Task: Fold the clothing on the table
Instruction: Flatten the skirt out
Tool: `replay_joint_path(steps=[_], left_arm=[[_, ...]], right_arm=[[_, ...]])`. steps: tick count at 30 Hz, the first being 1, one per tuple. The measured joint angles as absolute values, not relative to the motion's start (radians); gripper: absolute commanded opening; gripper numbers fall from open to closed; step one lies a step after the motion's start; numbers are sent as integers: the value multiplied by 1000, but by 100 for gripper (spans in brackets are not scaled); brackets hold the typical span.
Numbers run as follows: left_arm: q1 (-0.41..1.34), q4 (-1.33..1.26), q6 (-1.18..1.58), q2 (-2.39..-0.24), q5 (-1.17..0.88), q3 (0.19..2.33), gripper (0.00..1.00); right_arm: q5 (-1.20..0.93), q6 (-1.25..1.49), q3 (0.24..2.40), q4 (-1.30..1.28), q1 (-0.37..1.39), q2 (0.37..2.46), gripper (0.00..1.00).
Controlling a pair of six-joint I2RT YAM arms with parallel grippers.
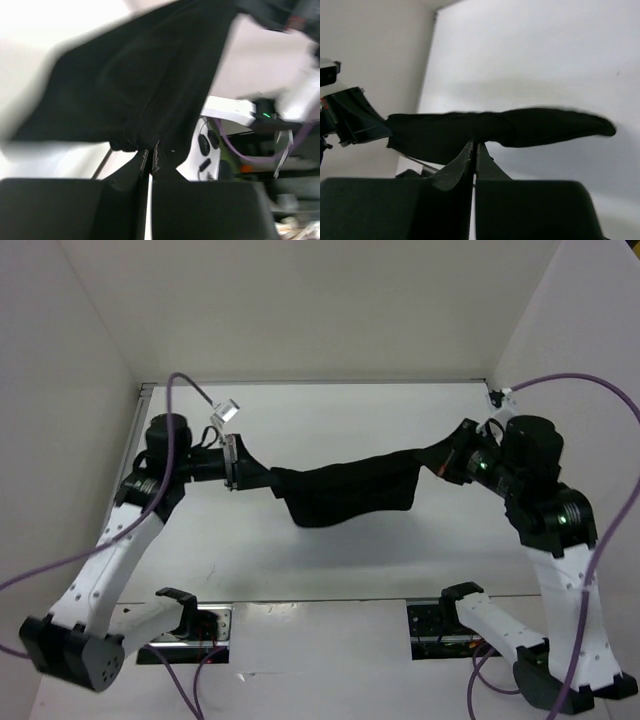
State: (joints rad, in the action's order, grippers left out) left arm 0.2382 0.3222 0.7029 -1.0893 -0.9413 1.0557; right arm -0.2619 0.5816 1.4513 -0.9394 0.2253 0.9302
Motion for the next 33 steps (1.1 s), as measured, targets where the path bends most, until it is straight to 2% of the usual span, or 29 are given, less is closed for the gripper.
replay_joint_path(steps=[4,7,10,14,19,24,26,29,33], left_arm=[[236,262,740,-896,-982,1092,0],[236,242,736,-913,-974,1151,0],[227,237,730,-1061,-953,1147,0],[213,272,702,-1385,-902,1161,0],[190,379,685,-1716,-882,1336,0],[151,379,691,-1759,-906,1620,0],[134,340,693,-1724,-920,1663,0],[124,276,703,-1635,-932,1587,0],[150,176,712,-1538,-912,1250,0]], right_arm=[[-256,609,1510,-946,227,836,0],[-251,618,1514,-929,229,842,0],[-244,620,1466,-888,229,916,0],[-244,611,1422,-815,202,1105,0],[-247,593,1424,-764,126,1322,0],[-247,573,1599,-761,57,1405,0],[-255,566,1653,-741,51,1389,0],[-292,559,1620,-706,52,1322,0],[-349,584,1297,-633,67,1168,0]])
